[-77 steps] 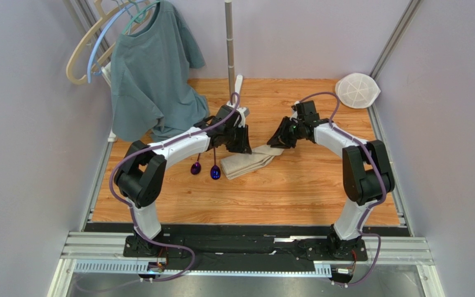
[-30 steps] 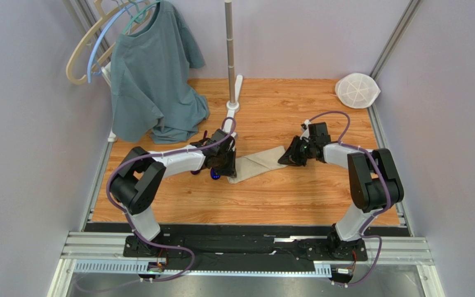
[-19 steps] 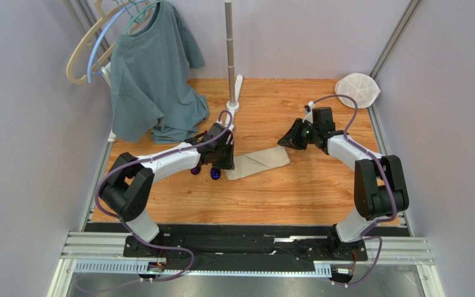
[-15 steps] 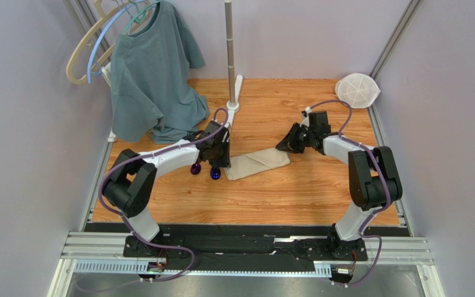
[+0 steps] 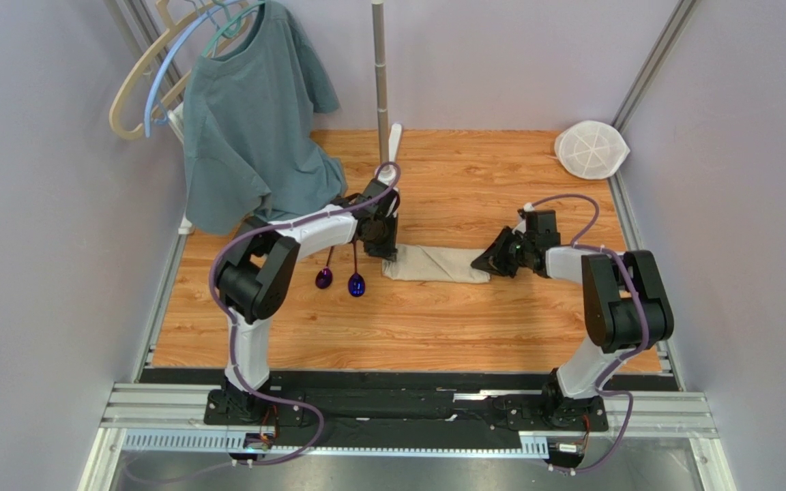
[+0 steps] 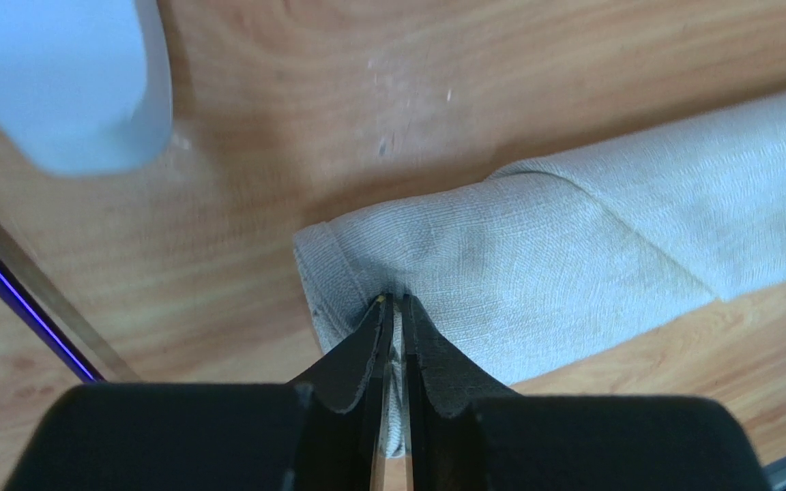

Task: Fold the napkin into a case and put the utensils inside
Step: Rotate the smaller rectangle-folded napkin at the center of the board.

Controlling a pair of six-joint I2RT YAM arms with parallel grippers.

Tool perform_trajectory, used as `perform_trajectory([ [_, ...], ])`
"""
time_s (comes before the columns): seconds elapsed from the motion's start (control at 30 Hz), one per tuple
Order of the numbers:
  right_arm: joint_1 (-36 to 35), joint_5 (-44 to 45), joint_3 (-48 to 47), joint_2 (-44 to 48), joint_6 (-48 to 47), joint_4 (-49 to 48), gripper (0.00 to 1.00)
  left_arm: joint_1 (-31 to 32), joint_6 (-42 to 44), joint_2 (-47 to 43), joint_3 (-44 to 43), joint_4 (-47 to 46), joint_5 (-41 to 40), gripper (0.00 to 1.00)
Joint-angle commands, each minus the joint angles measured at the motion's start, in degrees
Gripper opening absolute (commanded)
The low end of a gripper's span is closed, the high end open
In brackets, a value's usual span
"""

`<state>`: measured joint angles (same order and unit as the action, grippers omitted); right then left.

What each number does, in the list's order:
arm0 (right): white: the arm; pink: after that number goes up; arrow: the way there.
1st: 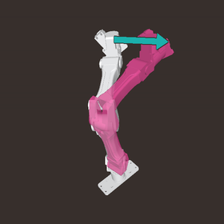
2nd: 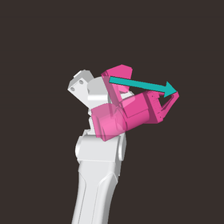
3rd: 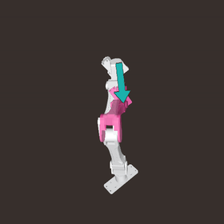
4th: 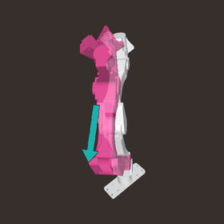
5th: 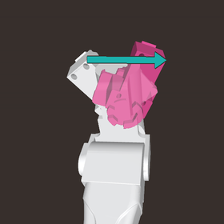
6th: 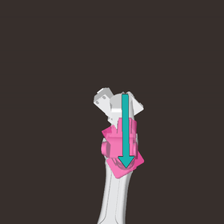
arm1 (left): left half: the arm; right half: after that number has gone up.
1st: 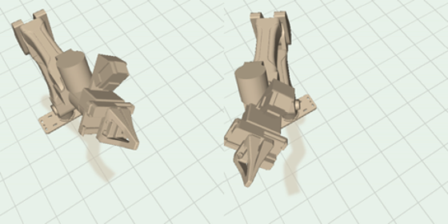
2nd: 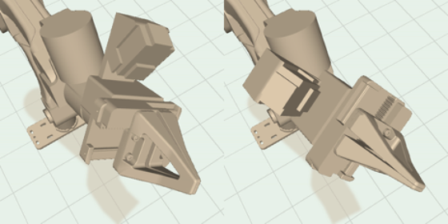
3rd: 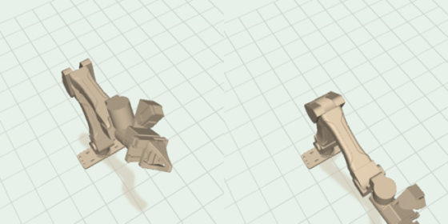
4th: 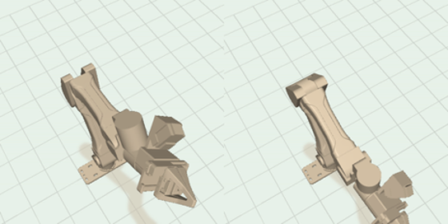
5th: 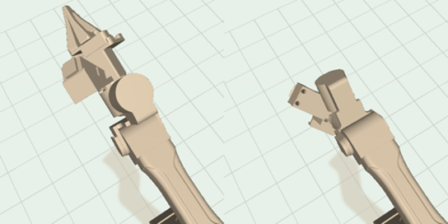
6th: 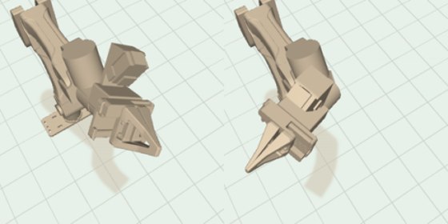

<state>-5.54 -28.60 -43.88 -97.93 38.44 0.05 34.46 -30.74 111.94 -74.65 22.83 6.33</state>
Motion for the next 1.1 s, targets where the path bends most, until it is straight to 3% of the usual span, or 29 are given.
perform_trajectory([
  [0.0, 0.2, 5.2, 6.4, 4.9, 0.3, 1.4, 0.13, 0.2, 4.1, 5.6, -9.8, 4.2, -3.5, 0.15],
  [0.17, 0.3, 7.5, 14.4, 11.1, 4.5, 0.9, 0.13, -0.3, 5.0, 12.3, -19.3, 4.2, -1.0, 0.16],
  [0.27, -0.2, 6.9, 18.4, 14.7, 7.2, -1.3, 0.13, -0.4, 6.2, 16.7, -24.6, 1.7, 4.7, 0.16],
  [0.5, -4.7, 3.4, 22.3, 20.1, 9.0, -1.4, 0.14, -0.5, 6.0, 26.0, -38.3, -4.8, 14.8, 0.18],
  [0.6, -5.5, -1.7, 20.6, 20.3, 5.8, -0.3, 0.14, -0.6, 6.1, 25.4, -40.1, -6.0, 17.7, 0.22],
  [0.73, -5.5, -2.6, 16.2, 25.2, -0.7, 8.8, 0.15, -0.6, 7.1, 19.2, -38.0, -4.9, 17.5, 0.31],
  [0.87, -5.4, -2.8, 13.2, 28.3, -5.7, 16.0, 0.17, -0.4, 4.8, 11.6, -28.7, -5.9, 18.5, 0.33],
  [1.07, -5.4, -6.4, 14.3, 25.6, -5.0, 11.7, 0.17, -0.4, -2.3, 6.3, -17.6, -9.8, 18.9, 0.29],
])
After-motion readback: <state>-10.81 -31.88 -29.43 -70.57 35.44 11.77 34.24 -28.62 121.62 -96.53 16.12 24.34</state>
